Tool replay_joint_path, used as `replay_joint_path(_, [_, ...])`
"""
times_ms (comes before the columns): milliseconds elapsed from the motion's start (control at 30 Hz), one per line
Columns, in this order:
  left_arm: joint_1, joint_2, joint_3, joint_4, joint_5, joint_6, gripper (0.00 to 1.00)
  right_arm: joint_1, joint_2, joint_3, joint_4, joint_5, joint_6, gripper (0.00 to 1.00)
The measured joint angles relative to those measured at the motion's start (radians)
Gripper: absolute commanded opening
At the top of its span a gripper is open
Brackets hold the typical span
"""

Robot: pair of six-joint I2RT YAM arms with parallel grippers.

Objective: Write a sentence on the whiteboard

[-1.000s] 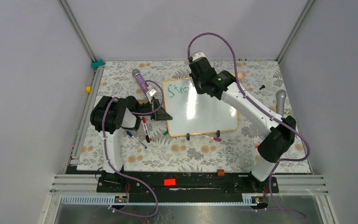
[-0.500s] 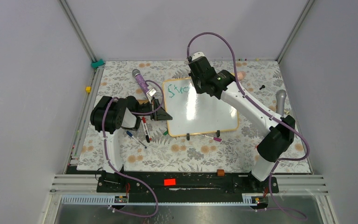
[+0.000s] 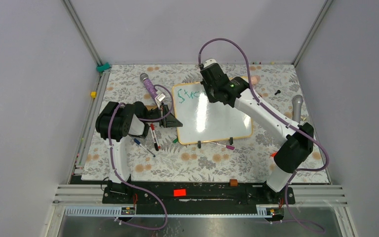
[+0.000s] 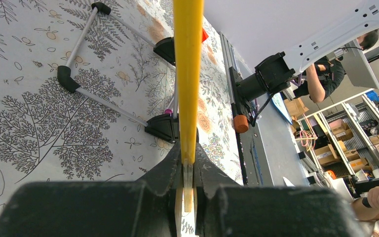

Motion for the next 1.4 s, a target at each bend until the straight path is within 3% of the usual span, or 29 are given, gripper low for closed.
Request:
replay_joint_path(833, [0.0, 0.0, 0.0, 0.0, 0.002, 0.007, 0.0, -0.003, 0.034, 0.077, -0.014, 0.033, -0.008, 0.0])
replay_joint_path(1400, [0.0, 0.0, 0.0, -0.002, -0.003, -0.002, 0.0, -0.003, -0.028, -0.06, 0.0, -0.003, 0.016, 0.0])
